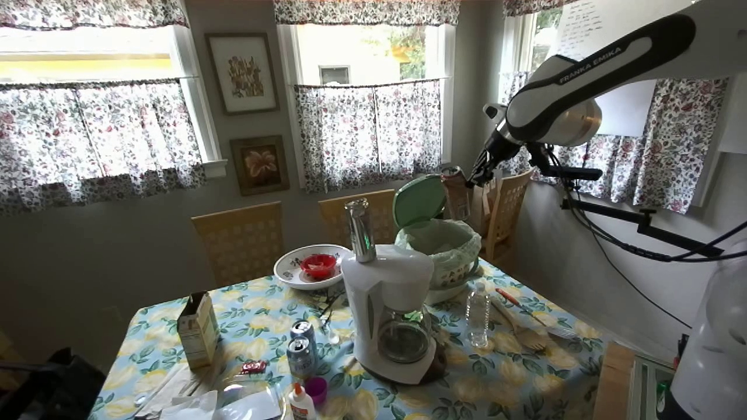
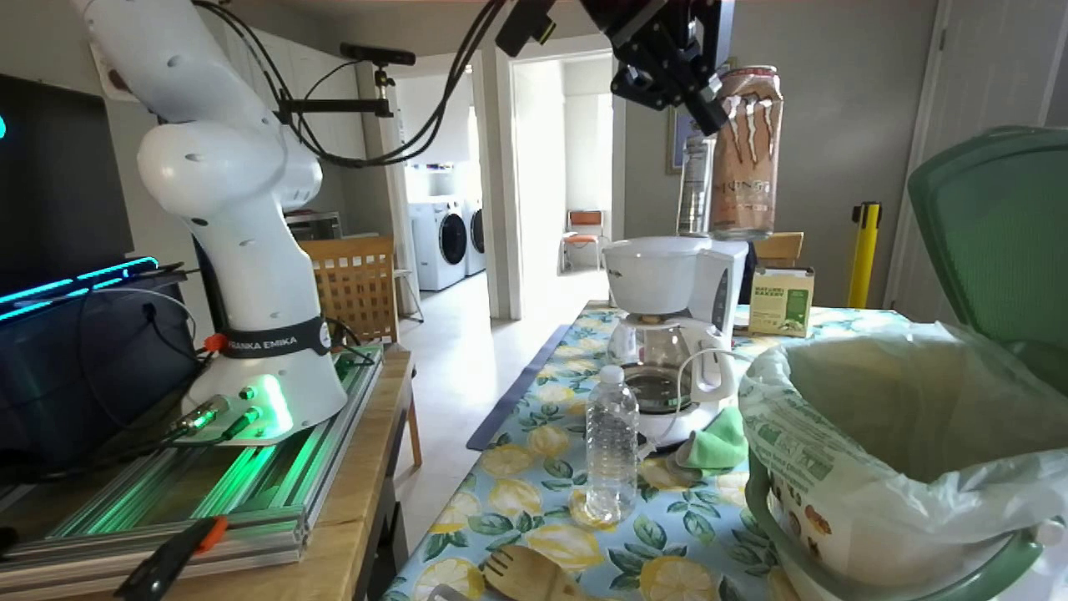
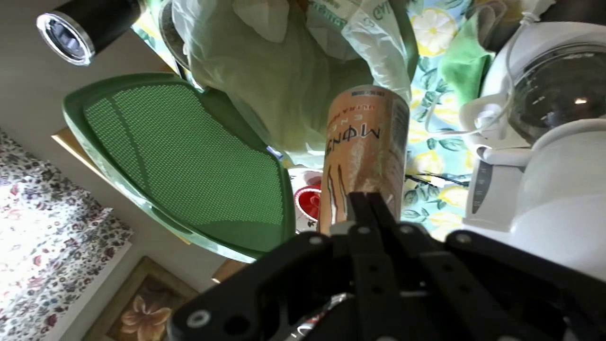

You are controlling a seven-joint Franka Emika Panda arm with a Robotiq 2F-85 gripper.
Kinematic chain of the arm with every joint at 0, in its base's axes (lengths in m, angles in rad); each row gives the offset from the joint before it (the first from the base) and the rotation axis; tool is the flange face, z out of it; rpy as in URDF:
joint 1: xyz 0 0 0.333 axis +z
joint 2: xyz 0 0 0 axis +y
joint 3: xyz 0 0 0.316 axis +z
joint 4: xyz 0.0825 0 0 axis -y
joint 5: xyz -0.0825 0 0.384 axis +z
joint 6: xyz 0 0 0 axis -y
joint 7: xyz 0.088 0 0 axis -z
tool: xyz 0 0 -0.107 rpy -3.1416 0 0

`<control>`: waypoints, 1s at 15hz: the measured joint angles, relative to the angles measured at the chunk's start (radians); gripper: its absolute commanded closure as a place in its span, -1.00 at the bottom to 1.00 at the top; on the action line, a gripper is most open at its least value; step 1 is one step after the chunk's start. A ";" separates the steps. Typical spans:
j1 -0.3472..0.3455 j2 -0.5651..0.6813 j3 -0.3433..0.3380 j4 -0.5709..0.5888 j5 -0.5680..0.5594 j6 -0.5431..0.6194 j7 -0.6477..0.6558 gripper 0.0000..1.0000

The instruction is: Put the two metal cans into the bin

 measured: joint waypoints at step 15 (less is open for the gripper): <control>0.184 0.198 -0.194 0.106 0.078 0.119 -0.229 0.99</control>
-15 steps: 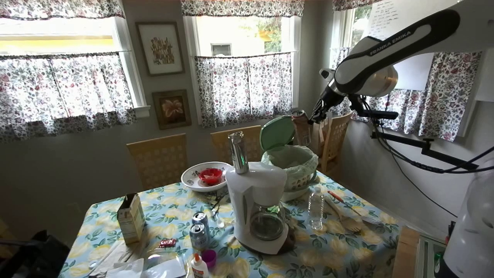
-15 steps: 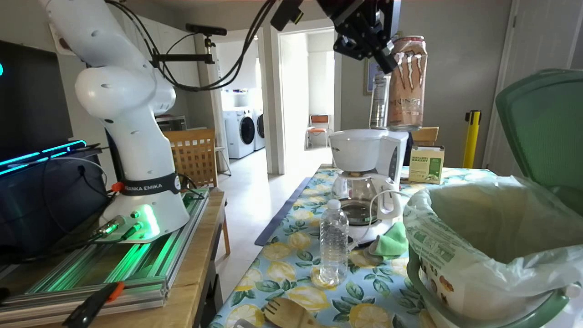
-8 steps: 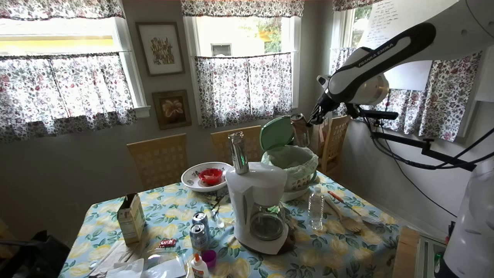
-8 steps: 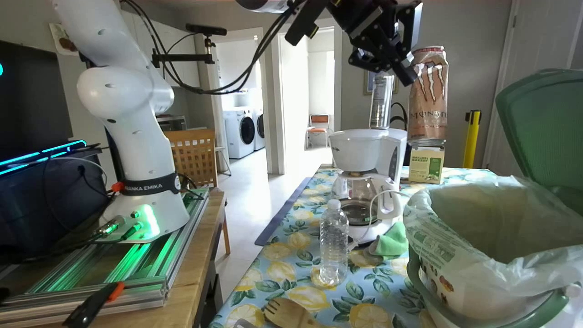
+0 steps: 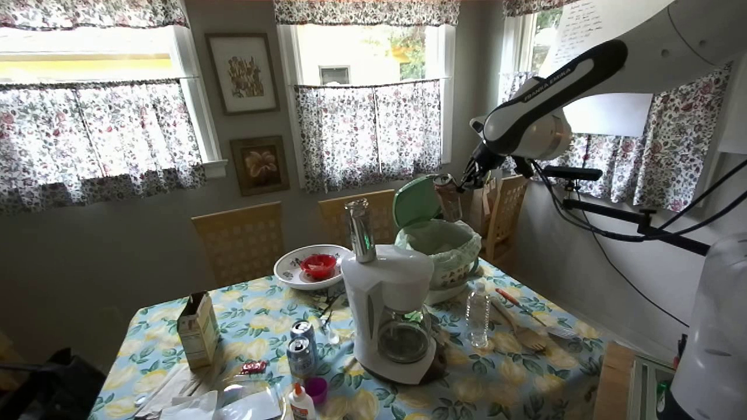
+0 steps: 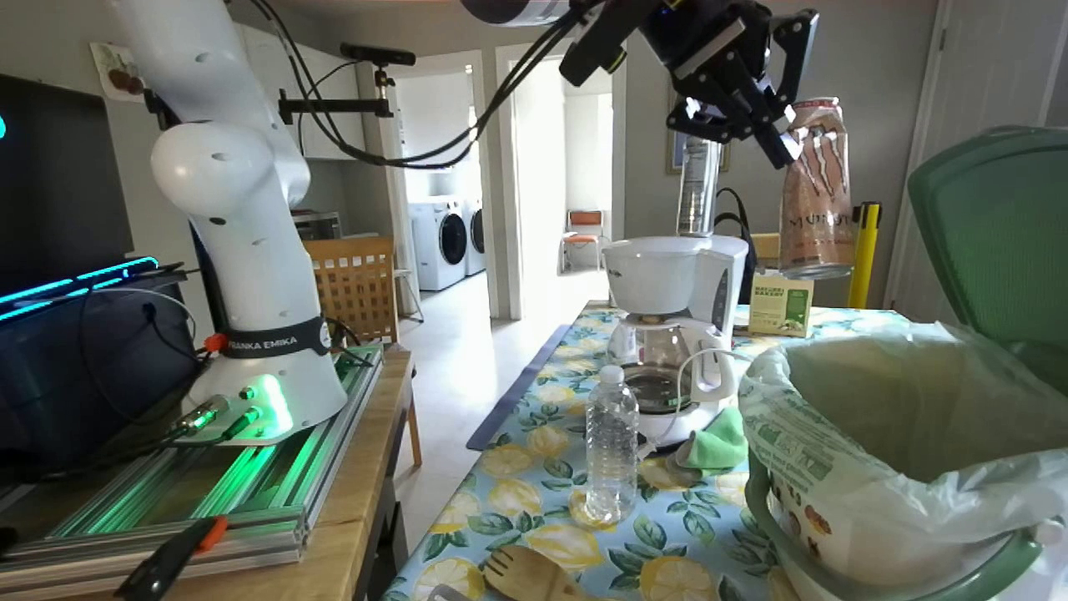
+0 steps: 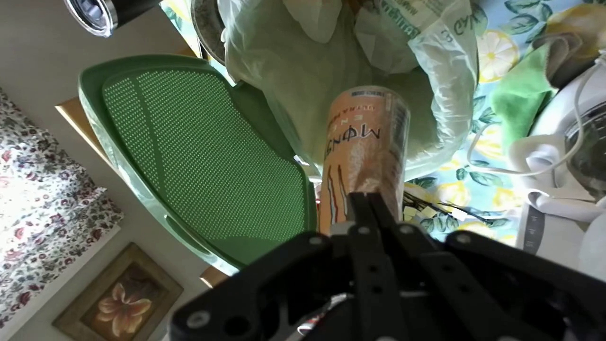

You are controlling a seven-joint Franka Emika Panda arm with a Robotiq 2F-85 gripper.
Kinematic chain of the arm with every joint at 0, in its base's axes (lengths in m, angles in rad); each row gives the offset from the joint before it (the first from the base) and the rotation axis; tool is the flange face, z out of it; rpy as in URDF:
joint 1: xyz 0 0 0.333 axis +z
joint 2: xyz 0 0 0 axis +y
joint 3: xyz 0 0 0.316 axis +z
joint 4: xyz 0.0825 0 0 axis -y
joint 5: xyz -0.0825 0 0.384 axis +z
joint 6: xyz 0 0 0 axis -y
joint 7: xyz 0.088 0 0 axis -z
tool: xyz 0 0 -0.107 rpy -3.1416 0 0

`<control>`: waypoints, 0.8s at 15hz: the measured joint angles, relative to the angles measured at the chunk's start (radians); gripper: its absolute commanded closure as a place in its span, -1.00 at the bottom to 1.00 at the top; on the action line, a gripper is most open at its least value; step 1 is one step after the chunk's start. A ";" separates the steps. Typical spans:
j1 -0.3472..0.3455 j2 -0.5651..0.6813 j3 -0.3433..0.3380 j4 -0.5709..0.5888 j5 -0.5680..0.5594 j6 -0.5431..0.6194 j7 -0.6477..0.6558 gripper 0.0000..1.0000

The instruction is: Put the two metal cans into the bin

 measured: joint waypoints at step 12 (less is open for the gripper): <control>0.095 0.149 -0.091 0.112 0.159 0.042 -0.174 0.02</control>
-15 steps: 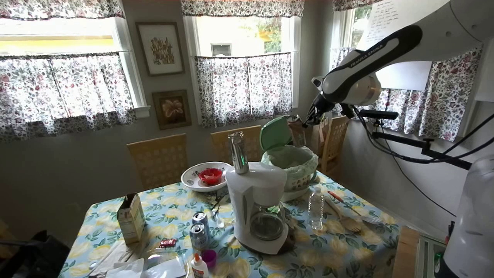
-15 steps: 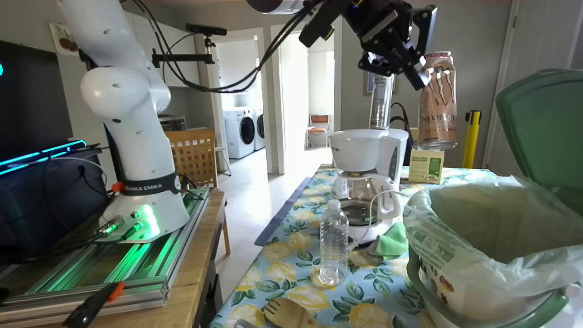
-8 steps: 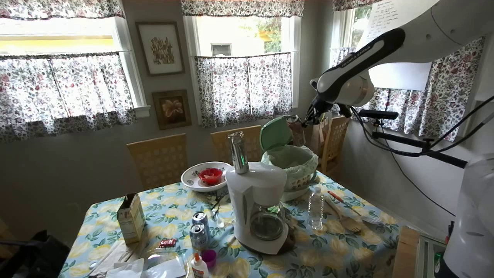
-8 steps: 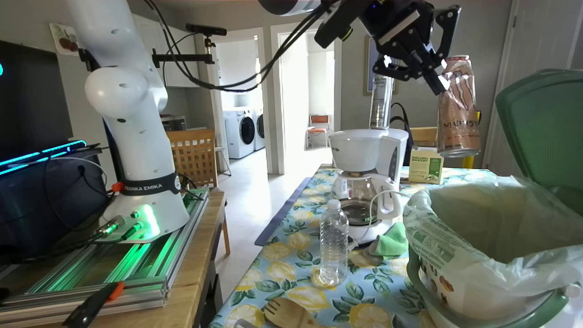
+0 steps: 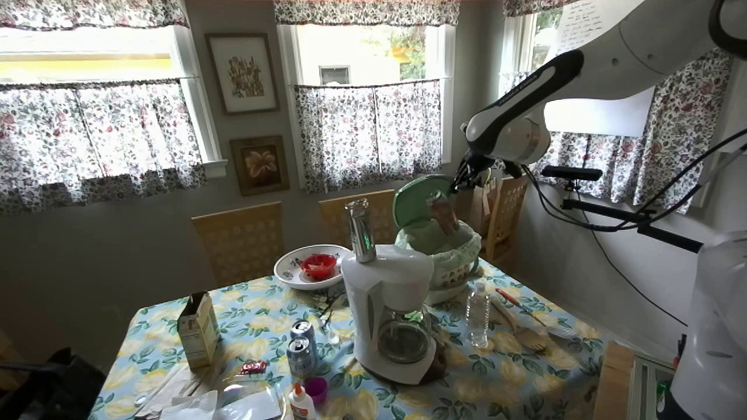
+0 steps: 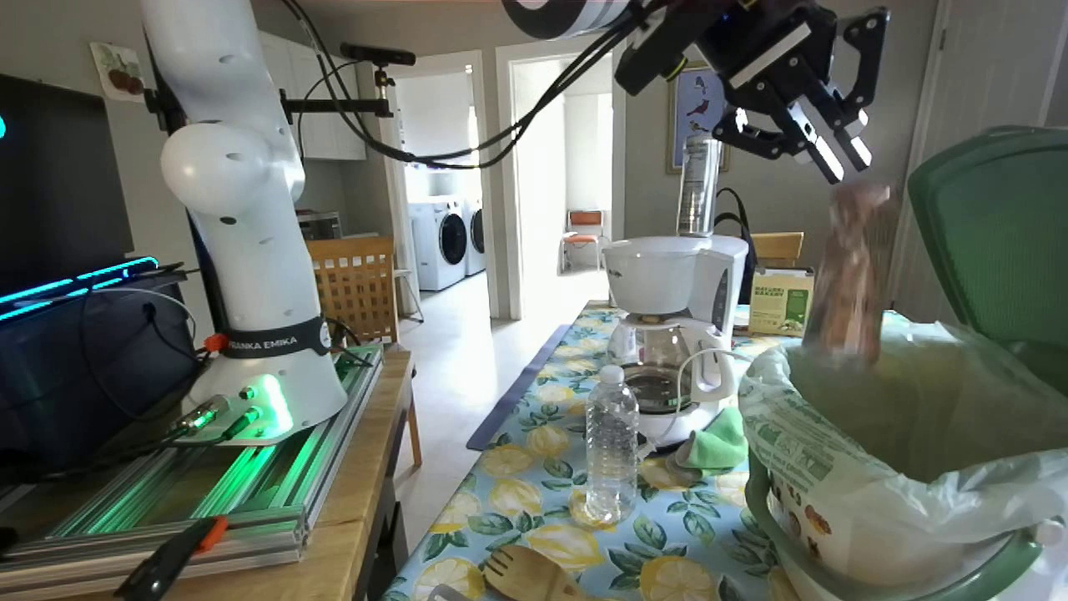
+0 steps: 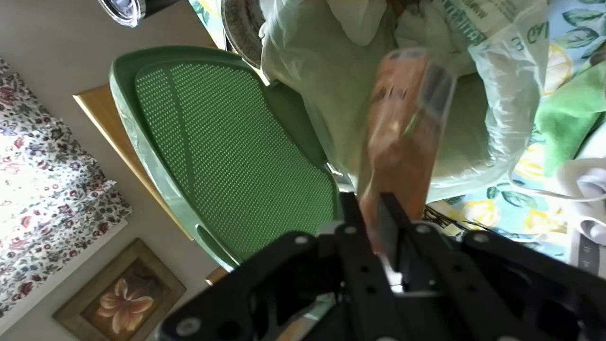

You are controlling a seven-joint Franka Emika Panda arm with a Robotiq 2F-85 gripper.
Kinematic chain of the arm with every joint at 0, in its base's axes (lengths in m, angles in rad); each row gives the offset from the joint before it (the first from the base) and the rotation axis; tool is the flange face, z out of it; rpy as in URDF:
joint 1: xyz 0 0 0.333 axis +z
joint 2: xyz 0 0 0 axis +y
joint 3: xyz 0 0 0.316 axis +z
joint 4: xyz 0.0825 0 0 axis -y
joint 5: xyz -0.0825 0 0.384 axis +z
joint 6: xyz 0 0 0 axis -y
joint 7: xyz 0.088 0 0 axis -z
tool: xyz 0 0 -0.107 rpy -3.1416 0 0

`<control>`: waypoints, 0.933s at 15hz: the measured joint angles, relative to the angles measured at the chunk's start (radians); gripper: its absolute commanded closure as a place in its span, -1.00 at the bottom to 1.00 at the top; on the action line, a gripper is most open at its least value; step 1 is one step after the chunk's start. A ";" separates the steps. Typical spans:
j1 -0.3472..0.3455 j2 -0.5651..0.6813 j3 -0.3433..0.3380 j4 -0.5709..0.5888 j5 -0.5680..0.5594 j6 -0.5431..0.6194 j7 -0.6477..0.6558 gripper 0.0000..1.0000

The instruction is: Put the two metal cans into the bin

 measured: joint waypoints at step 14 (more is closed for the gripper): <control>0.048 -0.023 0.070 0.026 0.000 -0.117 0.013 -1.00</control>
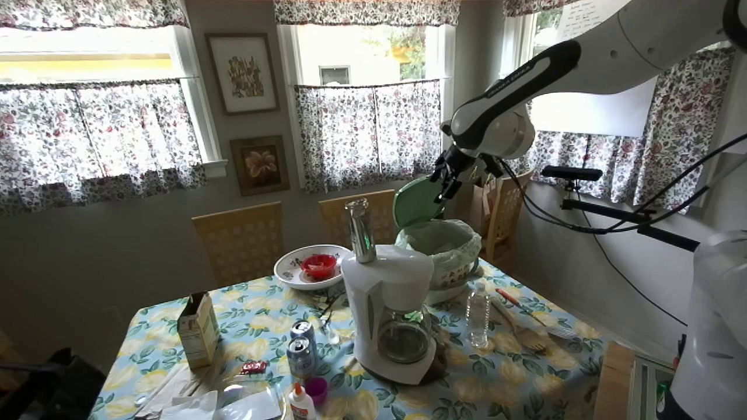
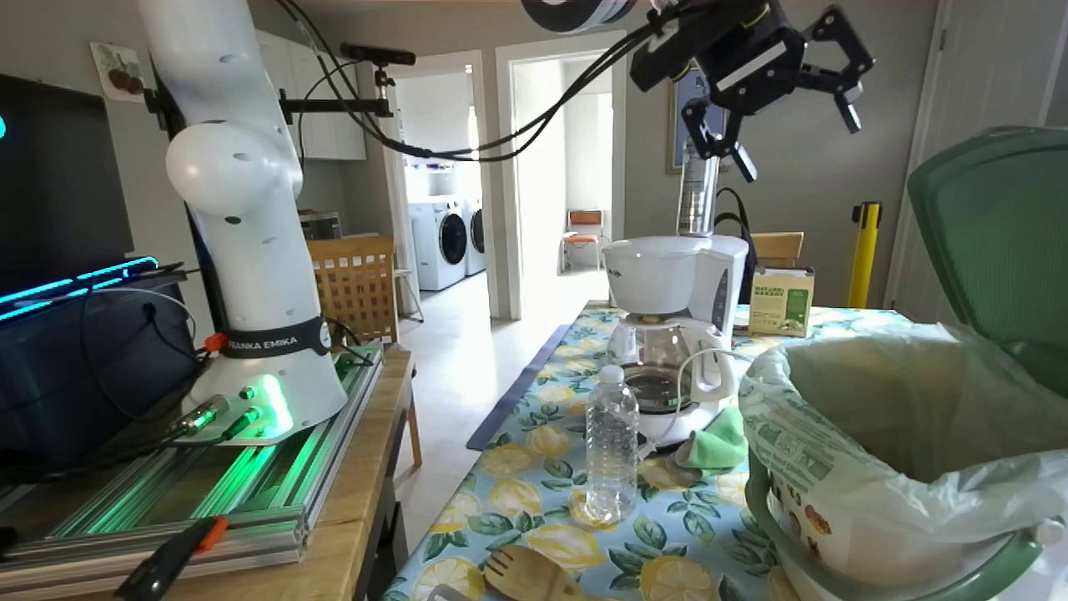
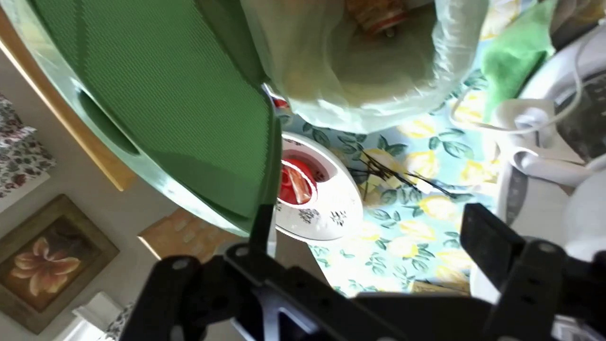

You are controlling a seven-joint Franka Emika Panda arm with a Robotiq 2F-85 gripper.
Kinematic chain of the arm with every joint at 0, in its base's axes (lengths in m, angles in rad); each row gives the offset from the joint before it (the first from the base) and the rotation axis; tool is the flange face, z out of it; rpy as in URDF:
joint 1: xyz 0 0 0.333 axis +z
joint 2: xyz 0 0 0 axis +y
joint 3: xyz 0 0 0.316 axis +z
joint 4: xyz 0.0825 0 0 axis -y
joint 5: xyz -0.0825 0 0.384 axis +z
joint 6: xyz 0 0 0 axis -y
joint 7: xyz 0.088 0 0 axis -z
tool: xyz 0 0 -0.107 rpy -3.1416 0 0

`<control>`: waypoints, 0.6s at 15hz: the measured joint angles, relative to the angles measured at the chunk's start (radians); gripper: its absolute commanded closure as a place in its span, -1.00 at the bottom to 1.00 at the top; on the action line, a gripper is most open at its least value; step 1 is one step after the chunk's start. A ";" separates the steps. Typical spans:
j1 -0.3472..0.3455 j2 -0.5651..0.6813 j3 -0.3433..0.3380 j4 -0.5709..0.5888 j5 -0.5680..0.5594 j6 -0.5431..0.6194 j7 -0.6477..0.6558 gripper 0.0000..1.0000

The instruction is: Put the two metal cans into the bin

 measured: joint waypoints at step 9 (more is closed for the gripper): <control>-0.054 -0.058 0.196 0.050 0.122 -0.279 0.018 -1.00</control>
